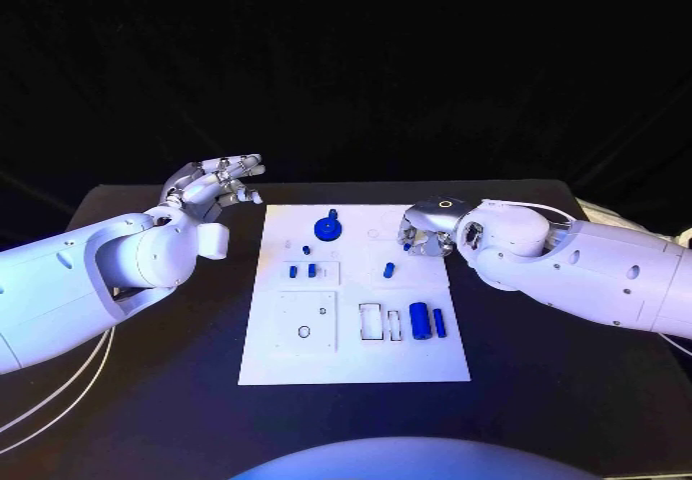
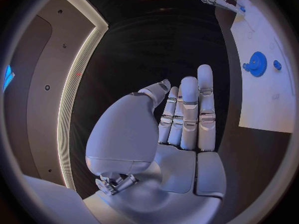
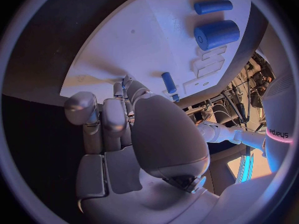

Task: Assemble the parts on the task board

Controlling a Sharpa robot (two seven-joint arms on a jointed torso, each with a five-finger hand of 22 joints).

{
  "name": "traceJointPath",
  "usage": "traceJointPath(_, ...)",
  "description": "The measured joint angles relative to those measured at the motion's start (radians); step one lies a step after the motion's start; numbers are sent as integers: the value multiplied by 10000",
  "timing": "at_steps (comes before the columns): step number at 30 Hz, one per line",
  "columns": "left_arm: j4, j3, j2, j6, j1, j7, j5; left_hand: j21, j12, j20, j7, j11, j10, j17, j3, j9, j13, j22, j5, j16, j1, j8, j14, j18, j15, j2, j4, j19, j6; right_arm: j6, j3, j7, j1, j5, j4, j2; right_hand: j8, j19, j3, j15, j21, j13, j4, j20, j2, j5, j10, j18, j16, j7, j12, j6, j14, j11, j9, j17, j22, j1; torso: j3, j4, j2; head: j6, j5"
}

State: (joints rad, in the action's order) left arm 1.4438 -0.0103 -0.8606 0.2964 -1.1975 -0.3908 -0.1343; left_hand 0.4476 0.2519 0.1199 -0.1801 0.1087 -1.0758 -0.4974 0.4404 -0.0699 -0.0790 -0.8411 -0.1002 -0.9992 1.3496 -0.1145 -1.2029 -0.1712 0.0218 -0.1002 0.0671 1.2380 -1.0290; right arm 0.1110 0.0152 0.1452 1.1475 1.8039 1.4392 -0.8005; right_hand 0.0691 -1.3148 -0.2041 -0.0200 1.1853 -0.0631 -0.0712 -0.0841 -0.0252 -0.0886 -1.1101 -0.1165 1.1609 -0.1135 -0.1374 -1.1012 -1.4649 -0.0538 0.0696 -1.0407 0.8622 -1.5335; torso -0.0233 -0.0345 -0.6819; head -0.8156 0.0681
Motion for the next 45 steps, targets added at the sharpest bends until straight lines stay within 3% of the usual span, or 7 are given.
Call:
traceJointPath(4,5,-1,-8,-15,0,0,-41,-41,0,0,0,0,0,1,0,0,-9,17,0,0,0,-6,0,0,0,0,0,0,0,-53,0,19,-25,65,-83,73,0,-35,-448,0,0,1,60,35,65,105,-135,1,0,19,61,-91,0,9,-1,29,9,125,3,3,0,-11,30)
traceJointPath(10,6,-3,-34,-32,1,0,-77,-41,39,0,0,0,1,10,-12,0,-9,29,0,0,1,-38,-1,1,0,0,-12,0,0,-66,-55,25,-60,139,-231,203,0,-35,-863,1,0,-11,121,35,-14,286,-284,1,1,50,102,-265,0,1,18,30,33,317,4,4,0,2,76)
traceJointPath(15,0,-4,-48,-48,2,4,-91,-101,72,0,-1,0,1,29,-28,-1,-20,71,0,0,1,-126,35,1,-36,0,-28,0,0,-100,-80,14,-73,166,-299,252,0,-73,-1109,1,0,-1,176,67,-39,352,-396,3,117,66,138,-354,0,40,32,-22,105,439,3,4,4,-57,102)
traceJointPath(24,-21,-5,-47,-70,2,19,-106,-101,117,0,36,0,2,41,-55,-1,-19,94,0,0,43,-126,35,1,-36,43,-56,0,-37,-13,-81,9,-102,199,-279,245,73,-141,-1647,1,80,-6,409,69,-91,392,-776,3,117,53,216,-587,0,45,73,103,215,682,-2,4,9,-77,125)
traceJointPath(32,-72,-5,-41,-78,5,30,-113,-142,117,0,35,0,2,41,-83,-1,-18,99,0,0,43,-126,35,2,-36,43,-83,0,-37,461,-48,83,-170,-82,3,-25,56,-203,-1828,1,119,-5,399,60,-53,428,-846,4,116,50,256,-656,1,44,125,147,259,824,-1,-2,12,-81,140)
traceJointPath(38,-142,-6,-33,-88,6,42,-115,-141,155,-38,35,0,2,50,-83,-1,-18,106,0,0,43,-126,34,2,-35,43,-83,38,-37,903,-144,119,-25,-597,307,-249,22,-212,-1933,1,156,-5,449,70,-67,430,-846,4,116,50,256,-656,0,44,127,147,291,915,-1,7,14,-65,131)
traceJointPath(45,-183,-6,-24,-97,8,71,-118,-141,155,-38,35,-21,25,50,-112,-1,-17,115,0,0,43,-126,34,2,-35,43,-112,38,-37,1231,-177,169,61,-1035,770,-484,14,-212,-1937,1,156,-4,451,70,-67,448,-846,3,116,50,294,-655,0,44,125,147,290,915,-3,10,13,-63,118)
